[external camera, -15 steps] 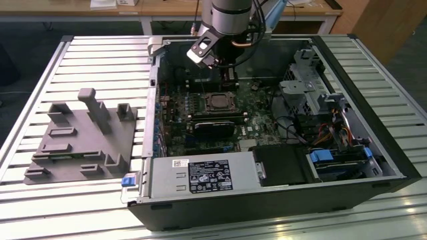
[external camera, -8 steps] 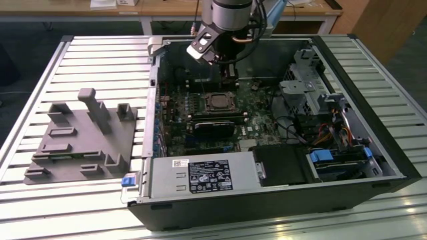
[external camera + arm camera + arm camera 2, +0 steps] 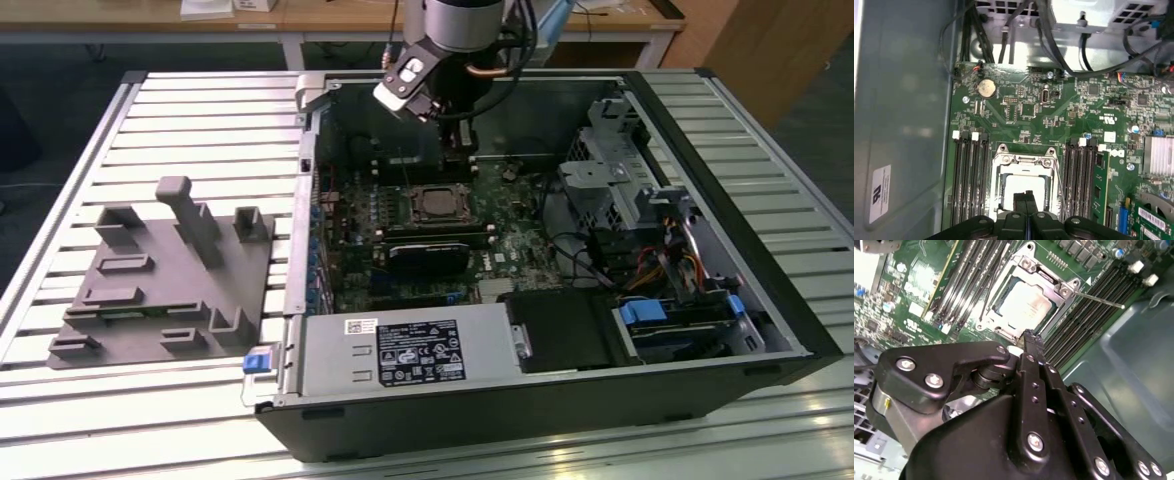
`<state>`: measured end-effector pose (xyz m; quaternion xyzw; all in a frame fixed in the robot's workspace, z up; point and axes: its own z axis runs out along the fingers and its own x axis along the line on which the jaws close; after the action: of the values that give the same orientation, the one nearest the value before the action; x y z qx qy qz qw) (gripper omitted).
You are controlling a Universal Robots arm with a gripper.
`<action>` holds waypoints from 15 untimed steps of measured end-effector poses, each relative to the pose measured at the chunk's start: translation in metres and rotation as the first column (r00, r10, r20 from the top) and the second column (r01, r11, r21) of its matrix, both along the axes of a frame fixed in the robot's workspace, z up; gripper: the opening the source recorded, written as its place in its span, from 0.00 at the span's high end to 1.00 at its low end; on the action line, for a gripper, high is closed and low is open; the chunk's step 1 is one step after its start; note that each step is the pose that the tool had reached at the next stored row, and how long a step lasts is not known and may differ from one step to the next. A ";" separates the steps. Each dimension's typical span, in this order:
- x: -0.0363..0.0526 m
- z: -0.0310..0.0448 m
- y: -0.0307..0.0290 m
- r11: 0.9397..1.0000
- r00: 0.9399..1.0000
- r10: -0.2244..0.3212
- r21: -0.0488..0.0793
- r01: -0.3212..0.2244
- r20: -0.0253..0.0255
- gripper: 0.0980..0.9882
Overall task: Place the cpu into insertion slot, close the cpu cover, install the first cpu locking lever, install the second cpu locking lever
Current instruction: 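Install the first cpu locking lever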
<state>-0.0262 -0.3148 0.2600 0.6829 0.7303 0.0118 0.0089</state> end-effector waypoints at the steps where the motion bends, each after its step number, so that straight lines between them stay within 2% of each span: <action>1: -0.0001 0.0000 0.0000 1.000 1.000 0.019 0.000 -0.019 0.000 0.99; 4: -0.0001 -0.0001 0.0000 0.997 0.997 0.073 0.000 -0.073 0.000 0.99; 8: -0.0001 -0.0002 0.0000 0.991 0.991 0.133 0.000 -0.133 0.000 0.99; 12: -0.0001 -0.0005 -0.0001 0.981 0.981 0.193 0.000 -0.193 0.000 0.99; 15: -0.0002 -0.0008 -0.0001 0.971 0.971 0.240 0.000 -0.240 0.000 0.99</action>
<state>-0.0264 -0.3149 0.2592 0.5897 0.8075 0.0128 0.0074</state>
